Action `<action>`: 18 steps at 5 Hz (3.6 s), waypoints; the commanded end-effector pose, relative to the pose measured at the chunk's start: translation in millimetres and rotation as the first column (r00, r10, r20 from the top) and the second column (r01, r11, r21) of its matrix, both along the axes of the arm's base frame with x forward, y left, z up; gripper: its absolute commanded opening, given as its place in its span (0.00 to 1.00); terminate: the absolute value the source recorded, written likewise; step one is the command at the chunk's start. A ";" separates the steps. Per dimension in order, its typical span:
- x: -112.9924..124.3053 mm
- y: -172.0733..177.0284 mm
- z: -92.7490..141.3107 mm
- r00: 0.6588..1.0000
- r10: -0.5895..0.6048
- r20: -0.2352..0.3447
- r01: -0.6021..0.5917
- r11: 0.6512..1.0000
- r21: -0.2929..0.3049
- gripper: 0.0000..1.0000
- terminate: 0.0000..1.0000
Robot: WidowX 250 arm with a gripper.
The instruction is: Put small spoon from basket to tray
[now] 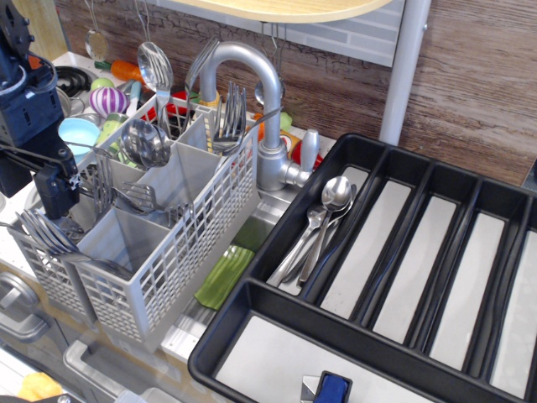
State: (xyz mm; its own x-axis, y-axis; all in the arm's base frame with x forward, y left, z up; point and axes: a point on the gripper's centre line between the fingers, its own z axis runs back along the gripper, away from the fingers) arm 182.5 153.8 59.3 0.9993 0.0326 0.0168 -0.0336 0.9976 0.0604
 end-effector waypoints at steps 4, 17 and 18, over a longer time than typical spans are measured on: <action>10.8 4.1 -10.4 0.998 -0.055 0.028 0.054 0.997 0.049 1.00 0.00; 20.0 -117.6 157.6 0.816 0.416 -0.401 -0.514 0.840 -0.172 0.00 0.00; 28.1 -133.2 155.5 0.806 0.447 -0.388 -0.554 0.801 -0.228 0.00 0.00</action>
State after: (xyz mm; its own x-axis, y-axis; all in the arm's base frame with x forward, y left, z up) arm 218.9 16.3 206.6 0.7958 0.4592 -0.3948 -0.5525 0.8174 -0.1629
